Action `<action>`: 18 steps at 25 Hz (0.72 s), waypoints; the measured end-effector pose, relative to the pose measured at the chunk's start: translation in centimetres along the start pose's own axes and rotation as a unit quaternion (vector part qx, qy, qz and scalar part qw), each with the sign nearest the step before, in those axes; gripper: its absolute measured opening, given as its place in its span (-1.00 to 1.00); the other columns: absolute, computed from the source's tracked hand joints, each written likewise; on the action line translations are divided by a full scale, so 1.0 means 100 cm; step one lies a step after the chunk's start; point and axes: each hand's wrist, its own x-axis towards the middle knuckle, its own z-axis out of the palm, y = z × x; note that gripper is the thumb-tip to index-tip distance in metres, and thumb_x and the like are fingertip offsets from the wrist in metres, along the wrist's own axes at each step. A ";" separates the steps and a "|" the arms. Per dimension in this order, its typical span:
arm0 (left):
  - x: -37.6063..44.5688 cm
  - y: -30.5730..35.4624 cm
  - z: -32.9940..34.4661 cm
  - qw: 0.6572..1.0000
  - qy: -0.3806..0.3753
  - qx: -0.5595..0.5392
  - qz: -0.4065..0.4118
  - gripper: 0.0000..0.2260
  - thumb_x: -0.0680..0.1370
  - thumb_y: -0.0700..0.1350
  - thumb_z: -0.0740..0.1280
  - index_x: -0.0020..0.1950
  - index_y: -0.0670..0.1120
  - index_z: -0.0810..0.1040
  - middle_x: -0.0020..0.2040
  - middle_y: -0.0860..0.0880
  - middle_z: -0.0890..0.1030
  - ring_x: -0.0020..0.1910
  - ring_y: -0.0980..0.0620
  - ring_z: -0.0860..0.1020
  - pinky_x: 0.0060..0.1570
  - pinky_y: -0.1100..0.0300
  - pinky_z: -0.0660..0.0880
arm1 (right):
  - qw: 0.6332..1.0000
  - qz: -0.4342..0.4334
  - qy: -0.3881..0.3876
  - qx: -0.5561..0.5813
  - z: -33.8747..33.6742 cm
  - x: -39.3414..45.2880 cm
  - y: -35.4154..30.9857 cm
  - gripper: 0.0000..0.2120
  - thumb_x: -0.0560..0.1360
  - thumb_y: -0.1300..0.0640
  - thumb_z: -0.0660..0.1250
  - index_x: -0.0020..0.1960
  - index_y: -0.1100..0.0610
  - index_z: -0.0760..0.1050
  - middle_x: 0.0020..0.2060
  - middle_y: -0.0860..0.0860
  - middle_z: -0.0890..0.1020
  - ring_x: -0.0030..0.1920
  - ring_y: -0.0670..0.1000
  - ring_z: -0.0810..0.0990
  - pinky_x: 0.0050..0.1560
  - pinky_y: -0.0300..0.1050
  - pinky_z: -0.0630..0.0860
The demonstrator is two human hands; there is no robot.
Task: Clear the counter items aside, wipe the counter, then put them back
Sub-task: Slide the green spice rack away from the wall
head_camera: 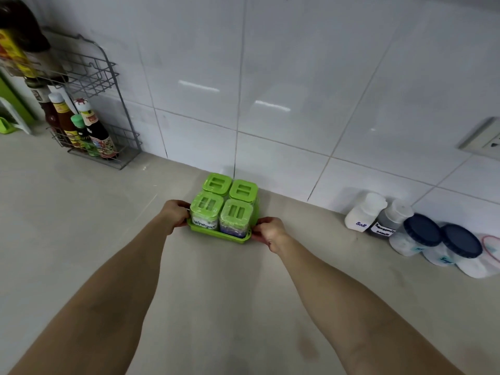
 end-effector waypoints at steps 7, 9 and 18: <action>0.010 -0.009 0.001 1.000 0.020 0.004 0.000 -0.61 0.47 -0.54 0.09 0.23 -0.36 0.49 -0.27 -0.15 0.52 -0.34 -0.03 0.50 -0.60 0.35 0.49 | 1.000 -0.005 0.001 0.003 0.002 0.003 0.008 -0.80 0.47 0.53 0.23 0.02 0.33 0.42 -0.28 0.18 0.54 -0.35 0.11 0.55 -0.44 -0.15 0.60; 0.010 -0.007 0.000 0.999 0.030 0.014 0.005 -0.62 0.48 -0.51 0.10 0.23 -0.34 0.50 -0.20 -0.20 0.56 -0.33 -0.06 0.51 -0.55 0.33 0.52 | 0.999 -0.012 0.000 -0.032 -0.005 0.003 0.006 -0.83 0.48 0.48 0.27 0.00 0.28 0.45 -0.30 0.16 0.56 -0.38 0.06 0.56 -0.41 -0.16 0.61; -0.016 0.061 0.054 0.931 0.153 0.243 0.224 -0.70 0.51 -0.27 0.21 0.16 -0.10 0.60 0.15 -0.15 0.62 0.10 -0.17 0.57 0.06 0.09 0.49 | 0.889 -0.194 0.076 -0.408 -0.129 -0.028 -0.044 -0.85 0.44 0.17 0.42 0.01 0.09 0.61 -0.14 0.03 0.66 -0.16 0.02 0.58 -0.06 -0.14 0.52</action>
